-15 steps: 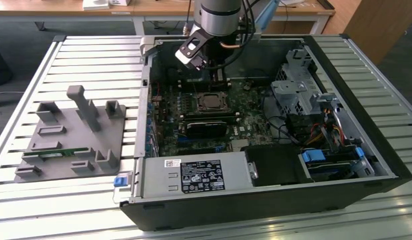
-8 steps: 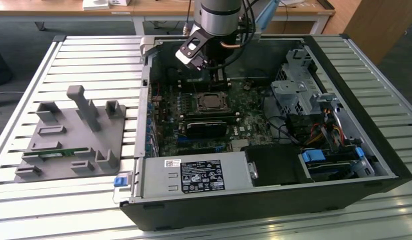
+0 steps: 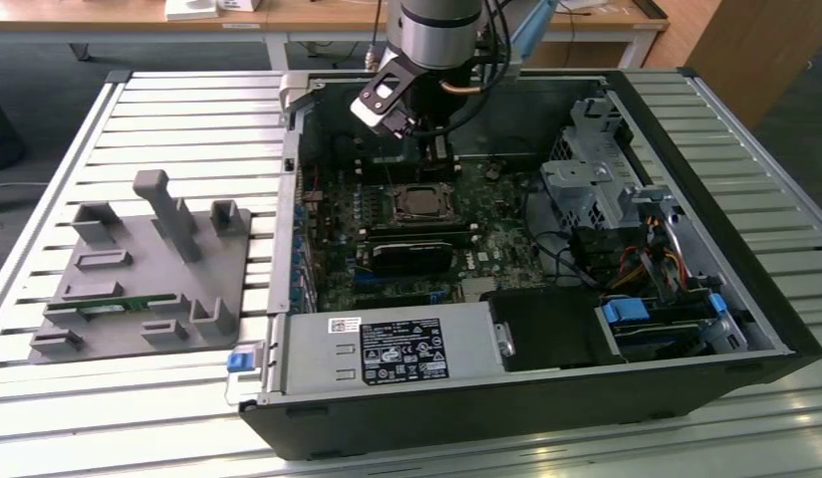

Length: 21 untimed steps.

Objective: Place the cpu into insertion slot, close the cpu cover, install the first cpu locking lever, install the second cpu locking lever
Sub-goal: 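Install the first cpu locking lever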

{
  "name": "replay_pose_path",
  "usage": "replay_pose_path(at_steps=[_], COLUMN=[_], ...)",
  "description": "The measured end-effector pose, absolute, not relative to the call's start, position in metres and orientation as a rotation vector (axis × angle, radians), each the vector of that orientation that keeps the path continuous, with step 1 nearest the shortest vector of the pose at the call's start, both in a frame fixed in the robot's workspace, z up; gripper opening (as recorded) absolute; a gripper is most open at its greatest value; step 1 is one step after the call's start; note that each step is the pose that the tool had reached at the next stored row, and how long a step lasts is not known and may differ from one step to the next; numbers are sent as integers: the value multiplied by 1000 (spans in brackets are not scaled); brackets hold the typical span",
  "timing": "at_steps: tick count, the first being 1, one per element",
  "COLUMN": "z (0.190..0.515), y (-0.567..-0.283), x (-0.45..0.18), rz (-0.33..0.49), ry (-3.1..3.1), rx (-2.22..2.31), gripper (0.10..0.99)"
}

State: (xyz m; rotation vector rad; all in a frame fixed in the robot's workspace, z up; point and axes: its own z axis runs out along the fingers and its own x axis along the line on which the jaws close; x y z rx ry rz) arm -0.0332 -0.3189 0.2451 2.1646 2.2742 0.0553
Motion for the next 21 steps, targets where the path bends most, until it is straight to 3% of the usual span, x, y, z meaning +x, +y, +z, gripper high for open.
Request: replay_pose_path(at_steps=[21], z=[249], y=[-319], x=[-33], rz=[55], ry=[2316], rx=[2121], gripper=[106])
